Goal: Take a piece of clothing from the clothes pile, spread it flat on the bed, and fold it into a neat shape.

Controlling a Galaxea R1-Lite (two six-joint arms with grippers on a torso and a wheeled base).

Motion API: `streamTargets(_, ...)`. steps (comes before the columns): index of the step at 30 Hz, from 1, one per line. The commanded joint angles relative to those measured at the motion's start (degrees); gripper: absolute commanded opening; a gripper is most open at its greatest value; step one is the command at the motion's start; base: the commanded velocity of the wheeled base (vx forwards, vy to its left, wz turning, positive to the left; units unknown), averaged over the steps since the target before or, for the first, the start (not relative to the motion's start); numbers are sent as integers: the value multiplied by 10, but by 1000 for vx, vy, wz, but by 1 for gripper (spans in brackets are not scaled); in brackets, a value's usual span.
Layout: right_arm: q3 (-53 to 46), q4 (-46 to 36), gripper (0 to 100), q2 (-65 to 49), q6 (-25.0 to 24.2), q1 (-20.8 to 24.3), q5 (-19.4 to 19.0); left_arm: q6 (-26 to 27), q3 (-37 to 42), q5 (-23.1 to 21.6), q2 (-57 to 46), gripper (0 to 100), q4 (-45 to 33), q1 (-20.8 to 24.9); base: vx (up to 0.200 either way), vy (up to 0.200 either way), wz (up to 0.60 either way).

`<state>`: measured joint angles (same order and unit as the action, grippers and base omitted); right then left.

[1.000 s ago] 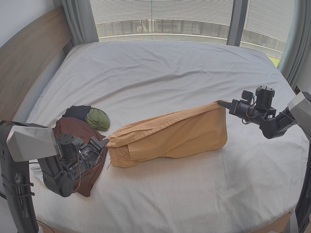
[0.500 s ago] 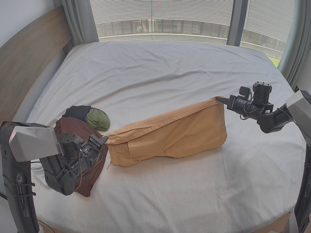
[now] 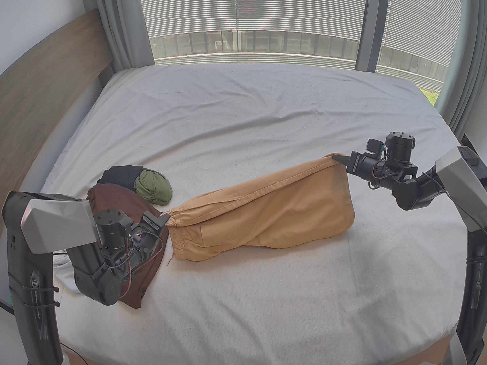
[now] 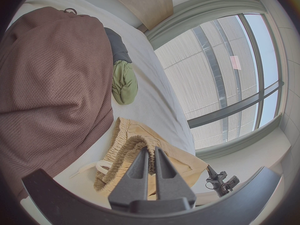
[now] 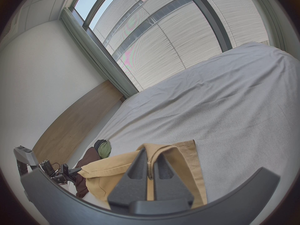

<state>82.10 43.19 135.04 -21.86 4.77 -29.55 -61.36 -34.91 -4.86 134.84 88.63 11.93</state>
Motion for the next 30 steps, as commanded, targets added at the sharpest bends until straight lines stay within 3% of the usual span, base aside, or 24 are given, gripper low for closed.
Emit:
streamTargets(1, 15, 1, 0, 17, -1, 3, 3, 3, -1, -1, 3, 0, 1, 0, 0, 0, 0)
streamTargets(10, 46, -1, 0, 37, -2, 1, 18, 3, -16, 20, 15, 0, 1, -1, 0, 0, 0)
streamTargets(30, 109, -36, 0, 75, -3, 12, 26, 3, -24, 21, 15, 0, 0, 0, 0, 0, 0)
